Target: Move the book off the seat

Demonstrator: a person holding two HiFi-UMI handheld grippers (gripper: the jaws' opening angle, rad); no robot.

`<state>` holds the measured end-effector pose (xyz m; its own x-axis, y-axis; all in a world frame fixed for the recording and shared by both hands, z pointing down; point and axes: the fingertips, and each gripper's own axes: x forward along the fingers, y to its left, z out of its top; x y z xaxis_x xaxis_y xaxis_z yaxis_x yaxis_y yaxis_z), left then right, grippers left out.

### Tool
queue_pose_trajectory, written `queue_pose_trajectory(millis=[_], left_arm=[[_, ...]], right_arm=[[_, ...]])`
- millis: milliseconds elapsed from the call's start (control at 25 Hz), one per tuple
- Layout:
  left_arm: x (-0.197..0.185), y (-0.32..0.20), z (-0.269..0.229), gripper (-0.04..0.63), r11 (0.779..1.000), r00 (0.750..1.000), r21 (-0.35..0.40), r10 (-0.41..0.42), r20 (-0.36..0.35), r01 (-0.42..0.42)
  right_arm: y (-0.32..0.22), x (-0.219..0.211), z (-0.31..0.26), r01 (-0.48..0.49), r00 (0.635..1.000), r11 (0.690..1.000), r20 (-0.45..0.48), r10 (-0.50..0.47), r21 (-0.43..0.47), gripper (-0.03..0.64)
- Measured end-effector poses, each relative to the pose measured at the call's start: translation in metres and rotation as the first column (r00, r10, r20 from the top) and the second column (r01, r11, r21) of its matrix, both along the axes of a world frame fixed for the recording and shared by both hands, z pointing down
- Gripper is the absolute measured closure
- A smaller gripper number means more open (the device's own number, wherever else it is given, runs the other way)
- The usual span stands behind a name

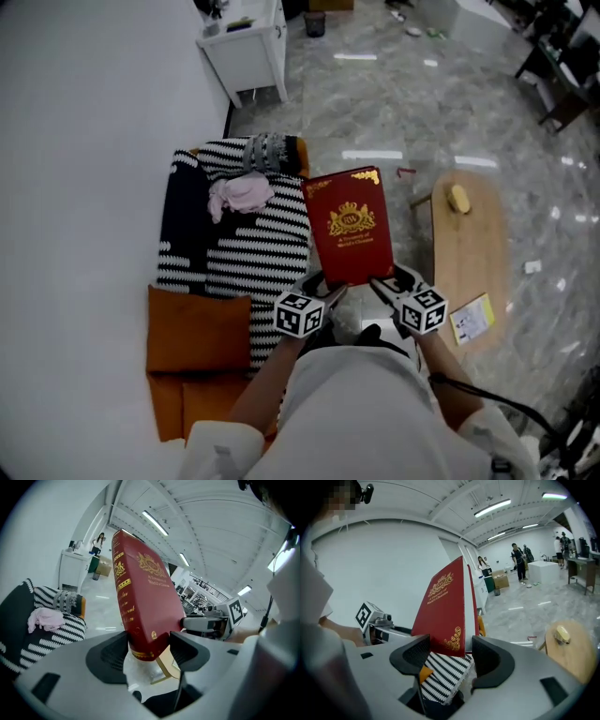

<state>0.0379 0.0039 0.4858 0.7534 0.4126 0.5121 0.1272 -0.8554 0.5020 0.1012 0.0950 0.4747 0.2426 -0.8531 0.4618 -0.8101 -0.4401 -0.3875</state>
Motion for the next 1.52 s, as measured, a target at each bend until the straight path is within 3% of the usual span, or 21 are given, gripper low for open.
queue_pose_trajectory(millis=[520,840,1080,1240,1360,1520], left_arm=[[0.037,0.175,0.007,0.325,0.974,0.974,0.031,0.226,0.001,-0.226],[0.057,0.272,0.013,0.325,0.932,0.933,0.042,0.36,0.003,-0.359],[0.071,0.325,0.018,0.325,0.884,0.885,0.048,0.465,0.008,-0.465],[0.079,0.366,0.016,0.324,0.844,0.845,0.036,0.535,-0.002,-0.535],[0.086,0.388,0.019,0.324,0.802,0.803,0.042,0.596,0.006,-0.595],[0.093,0.414,0.026,0.324,0.725,0.727,0.068,0.686,0.019,-0.685]], right_arm=[[0.187,0.014,0.01,-0.228,0.974,0.973,0.014,0.227,0.027,0.319],[0.289,0.02,0.014,-0.351,0.936,0.936,0.002,0.351,0.026,0.319],[0.345,0.021,0.02,-0.452,0.892,0.892,-0.003,0.452,0.024,0.319],[0.387,0.02,0.019,-0.532,0.847,0.846,0.004,0.532,0.027,0.319],[0.409,0.019,0.021,-0.59,0.807,0.807,0.009,0.59,0.026,0.319],[0.433,0.013,0.031,-0.668,0.744,0.744,0.019,0.668,0.022,0.319]])
